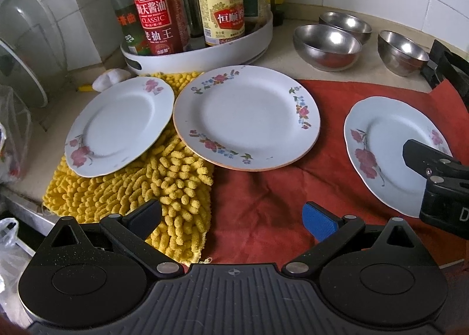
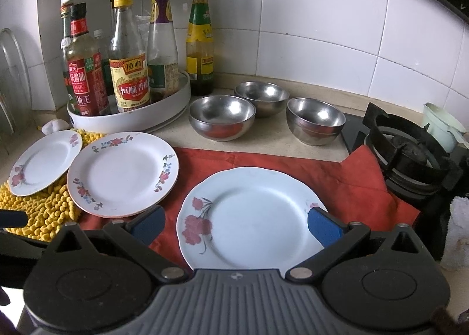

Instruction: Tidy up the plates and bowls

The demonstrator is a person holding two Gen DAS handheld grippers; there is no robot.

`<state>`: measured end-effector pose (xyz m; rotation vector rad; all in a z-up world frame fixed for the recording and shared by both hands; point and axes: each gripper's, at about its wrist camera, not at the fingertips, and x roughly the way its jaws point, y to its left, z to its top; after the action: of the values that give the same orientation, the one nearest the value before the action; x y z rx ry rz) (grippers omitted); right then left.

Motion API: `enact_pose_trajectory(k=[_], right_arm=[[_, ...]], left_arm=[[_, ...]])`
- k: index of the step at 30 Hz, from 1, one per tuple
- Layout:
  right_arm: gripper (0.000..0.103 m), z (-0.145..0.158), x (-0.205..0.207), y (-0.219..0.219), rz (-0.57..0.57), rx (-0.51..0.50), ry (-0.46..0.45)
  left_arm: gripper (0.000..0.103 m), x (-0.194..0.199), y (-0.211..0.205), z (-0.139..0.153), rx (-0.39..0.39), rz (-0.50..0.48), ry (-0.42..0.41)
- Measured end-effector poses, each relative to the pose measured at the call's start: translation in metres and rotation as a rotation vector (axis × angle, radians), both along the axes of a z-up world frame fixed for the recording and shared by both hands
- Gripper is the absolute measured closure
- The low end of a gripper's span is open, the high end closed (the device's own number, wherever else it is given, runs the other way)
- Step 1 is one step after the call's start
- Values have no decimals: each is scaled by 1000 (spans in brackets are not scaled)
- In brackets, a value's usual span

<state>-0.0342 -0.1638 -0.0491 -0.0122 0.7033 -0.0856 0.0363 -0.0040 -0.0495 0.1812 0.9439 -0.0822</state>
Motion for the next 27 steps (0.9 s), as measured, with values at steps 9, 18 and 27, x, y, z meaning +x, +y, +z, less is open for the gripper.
enact_pose_trajectory(k=[9, 18, 27], right_arm=[[3, 1, -3, 1, -10, -15, -1], [3, 3, -4, 1, -21, -40, -1], [3, 6, -2, 6, -8, -56, -6]], left_arm=[[0, -1, -1, -1, -5, -15, 7], [0, -1, 0, 2, 13, -28, 0], [0, 1, 6, 4, -55, -55, 36]])
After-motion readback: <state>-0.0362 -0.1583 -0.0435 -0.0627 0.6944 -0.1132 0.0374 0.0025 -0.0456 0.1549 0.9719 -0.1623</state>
